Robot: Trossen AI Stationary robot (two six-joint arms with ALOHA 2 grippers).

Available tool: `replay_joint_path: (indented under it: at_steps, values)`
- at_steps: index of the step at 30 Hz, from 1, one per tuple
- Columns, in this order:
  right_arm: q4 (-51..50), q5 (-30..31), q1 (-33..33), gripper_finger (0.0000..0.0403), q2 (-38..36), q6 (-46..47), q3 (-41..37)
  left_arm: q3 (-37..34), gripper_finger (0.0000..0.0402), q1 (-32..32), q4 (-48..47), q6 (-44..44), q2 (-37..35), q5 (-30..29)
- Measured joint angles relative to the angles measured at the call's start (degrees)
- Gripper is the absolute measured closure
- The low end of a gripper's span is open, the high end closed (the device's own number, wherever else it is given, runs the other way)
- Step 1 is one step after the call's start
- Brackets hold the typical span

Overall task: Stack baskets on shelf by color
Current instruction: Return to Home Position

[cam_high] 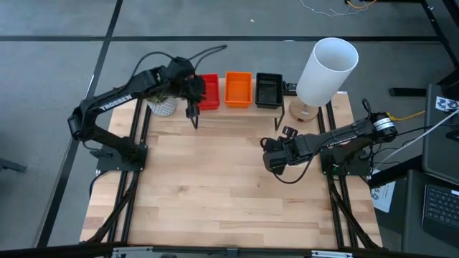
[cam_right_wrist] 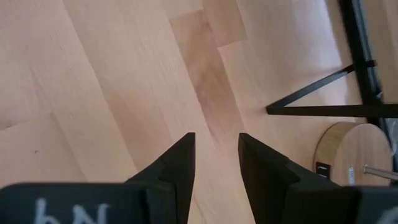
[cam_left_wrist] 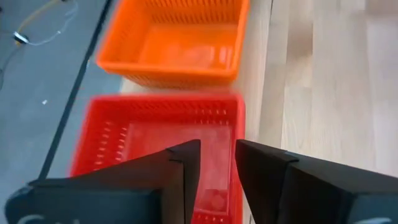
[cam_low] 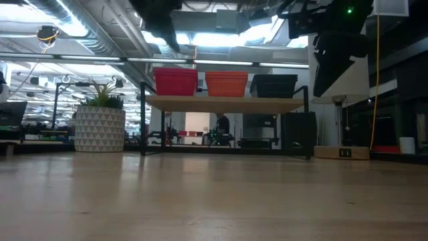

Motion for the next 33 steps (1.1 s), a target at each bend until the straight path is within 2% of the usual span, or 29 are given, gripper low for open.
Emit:
replay_joint_path:
  at_steps: [6,9,13,15,18,22,28,33]
  values:
    - [0.0,-0.4,0.2,0.0281,0.0,-0.2,0.0,10.5,0.0306,-1.9,-6.1,-7.2,-0.1,-1.9]
    - [0.1,-0.2,0.2,0.0281,0.0,-3.5,0.0,14.1,0.0306,-2.9,-11.4,-12.1,-0.1,-3.5]
    - [0.2,-1.9,0.3,0.0281,0.0,-2.4,0.0,15.5,0.0306,-4.0,-23.0,-14.5,-2.2,-5.2]
    - [0.2,-4.1,0.6,0.0281,0.0,0.0,0.0,13.9,0.0306,-4.5,-25.7,-16.3,-4.4,-4.8]
    - [1.5,-3.6,1.8,0.0281,0.0,-0.1,-0.6,7.2,0.0306,-5.1,-23.3,-17.4,-10.3,-0.1]
    - [3.6,-2.0,2.3,0.0281,0.0,0.6,-2.1,-8.2,0.0306,-5.2,-12.7,-19.5,-23.4,7.0]
    - [8.4,-6.0,2.4,0.0281,0.0,0.2,-5.8,-33.8,0.0306,-6.9,3.7,-29.7,-45.3,6.0]
    - [9.3,-5.6,1.8,0.0281,0.0,0.1,-6.5,-50.8,0.0306,-11.8,24.2,-32.4,-59.7,5.1]
